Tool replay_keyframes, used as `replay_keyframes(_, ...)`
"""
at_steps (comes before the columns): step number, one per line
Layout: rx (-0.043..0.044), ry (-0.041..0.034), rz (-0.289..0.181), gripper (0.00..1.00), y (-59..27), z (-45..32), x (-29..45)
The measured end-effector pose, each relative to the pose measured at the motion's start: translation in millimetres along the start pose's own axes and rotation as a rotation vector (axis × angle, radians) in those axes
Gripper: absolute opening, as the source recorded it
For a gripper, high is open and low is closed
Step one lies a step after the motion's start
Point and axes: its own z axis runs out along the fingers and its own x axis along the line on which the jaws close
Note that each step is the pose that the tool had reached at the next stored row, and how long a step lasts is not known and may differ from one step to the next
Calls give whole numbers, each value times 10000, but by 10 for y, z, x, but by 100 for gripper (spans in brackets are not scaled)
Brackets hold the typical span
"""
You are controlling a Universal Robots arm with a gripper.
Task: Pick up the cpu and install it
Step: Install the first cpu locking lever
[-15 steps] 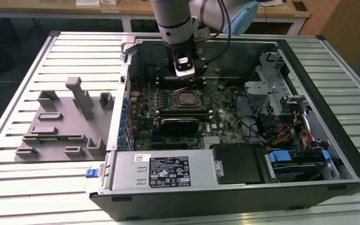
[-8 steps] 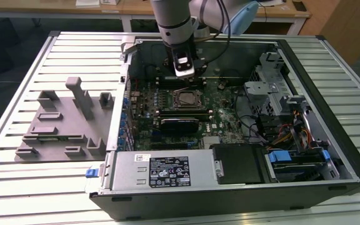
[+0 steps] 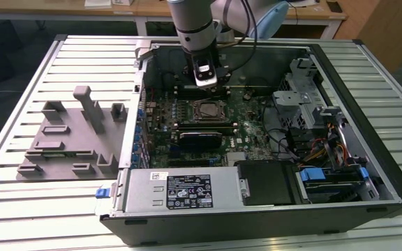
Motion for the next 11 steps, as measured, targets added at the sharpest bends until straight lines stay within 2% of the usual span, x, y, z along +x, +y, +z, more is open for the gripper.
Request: replay_keyframes(11,37,-26,-36,11,-6,34,6)
